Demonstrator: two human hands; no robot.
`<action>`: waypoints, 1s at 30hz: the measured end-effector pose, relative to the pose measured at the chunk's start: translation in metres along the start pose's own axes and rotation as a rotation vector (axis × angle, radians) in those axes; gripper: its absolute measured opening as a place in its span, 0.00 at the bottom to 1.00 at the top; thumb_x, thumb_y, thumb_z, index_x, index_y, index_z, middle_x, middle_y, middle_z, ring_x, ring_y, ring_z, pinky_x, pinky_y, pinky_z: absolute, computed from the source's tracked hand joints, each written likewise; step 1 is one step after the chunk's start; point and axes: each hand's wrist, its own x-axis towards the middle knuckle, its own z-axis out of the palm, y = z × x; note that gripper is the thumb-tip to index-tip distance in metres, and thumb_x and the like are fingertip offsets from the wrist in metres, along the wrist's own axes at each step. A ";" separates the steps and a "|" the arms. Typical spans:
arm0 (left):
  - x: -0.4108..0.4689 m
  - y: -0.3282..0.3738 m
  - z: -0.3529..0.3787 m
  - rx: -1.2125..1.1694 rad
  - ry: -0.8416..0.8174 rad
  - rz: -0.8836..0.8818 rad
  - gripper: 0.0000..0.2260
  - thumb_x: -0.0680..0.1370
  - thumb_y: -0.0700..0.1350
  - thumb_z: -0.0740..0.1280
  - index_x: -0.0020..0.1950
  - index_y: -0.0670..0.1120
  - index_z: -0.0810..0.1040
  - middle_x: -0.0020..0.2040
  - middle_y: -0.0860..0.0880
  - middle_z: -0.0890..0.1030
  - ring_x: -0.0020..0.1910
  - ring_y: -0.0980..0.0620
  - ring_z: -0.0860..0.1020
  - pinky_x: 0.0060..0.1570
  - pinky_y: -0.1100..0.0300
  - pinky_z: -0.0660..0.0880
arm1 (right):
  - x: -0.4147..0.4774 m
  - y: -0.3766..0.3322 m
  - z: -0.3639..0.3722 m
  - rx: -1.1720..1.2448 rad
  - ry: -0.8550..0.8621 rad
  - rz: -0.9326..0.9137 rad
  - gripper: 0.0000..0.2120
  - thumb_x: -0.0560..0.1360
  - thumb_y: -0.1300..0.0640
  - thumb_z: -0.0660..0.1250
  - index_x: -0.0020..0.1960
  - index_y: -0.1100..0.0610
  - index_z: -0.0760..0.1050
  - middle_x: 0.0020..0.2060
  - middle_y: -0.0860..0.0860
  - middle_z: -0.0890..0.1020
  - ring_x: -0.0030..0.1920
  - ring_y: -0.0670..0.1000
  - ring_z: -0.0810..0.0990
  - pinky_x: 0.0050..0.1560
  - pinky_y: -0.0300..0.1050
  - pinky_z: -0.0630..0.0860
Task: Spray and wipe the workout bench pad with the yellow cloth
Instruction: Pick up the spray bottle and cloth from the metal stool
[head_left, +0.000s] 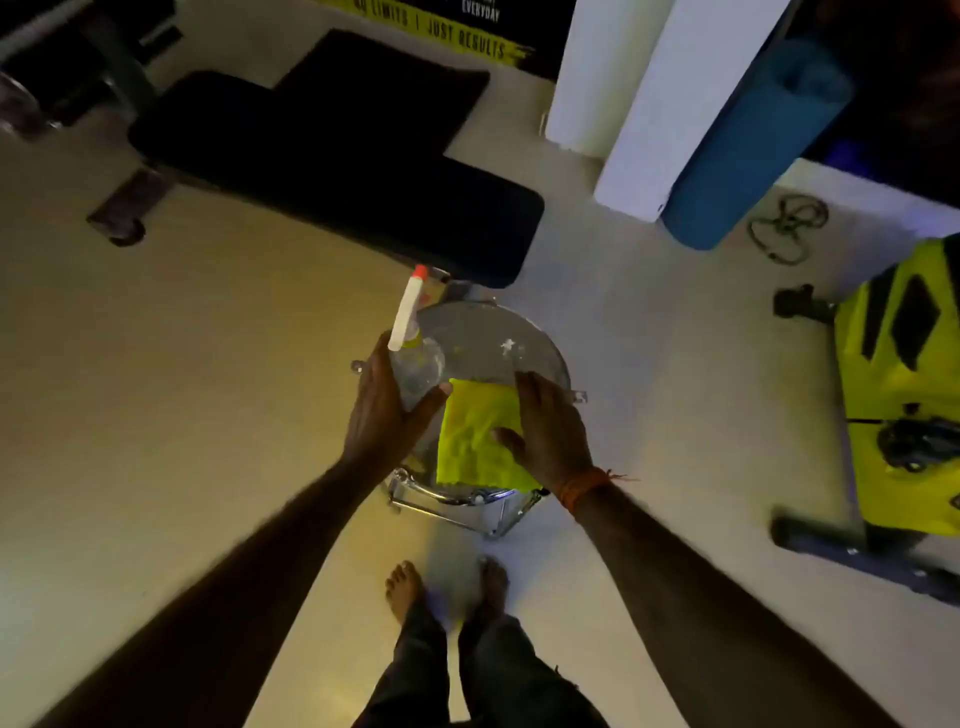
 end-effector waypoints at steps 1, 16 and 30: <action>0.007 -0.002 0.004 -0.016 0.039 -0.020 0.32 0.73 0.53 0.75 0.73 0.49 0.67 0.64 0.58 0.76 0.62 0.56 0.73 0.55 0.68 0.69 | 0.008 0.002 0.003 0.002 -0.034 -0.014 0.44 0.78 0.33 0.59 0.82 0.60 0.54 0.78 0.61 0.63 0.77 0.61 0.64 0.70 0.55 0.66; 0.063 -0.003 0.014 -0.229 0.211 -0.316 0.17 0.75 0.47 0.76 0.60 0.43 0.81 0.51 0.48 0.86 0.49 0.54 0.84 0.50 0.53 0.82 | 0.059 0.006 0.003 0.343 -0.295 -0.115 0.34 0.75 0.47 0.76 0.76 0.56 0.69 0.69 0.59 0.77 0.70 0.60 0.75 0.67 0.53 0.71; 0.040 -0.038 -0.152 -0.245 0.325 -0.282 0.10 0.76 0.45 0.75 0.47 0.58 0.78 0.45 0.42 0.84 0.43 0.40 0.82 0.47 0.41 0.80 | 0.115 -0.168 -0.027 0.917 -0.189 0.116 0.14 0.75 0.51 0.76 0.48 0.62 0.81 0.41 0.54 0.81 0.43 0.52 0.77 0.46 0.48 0.74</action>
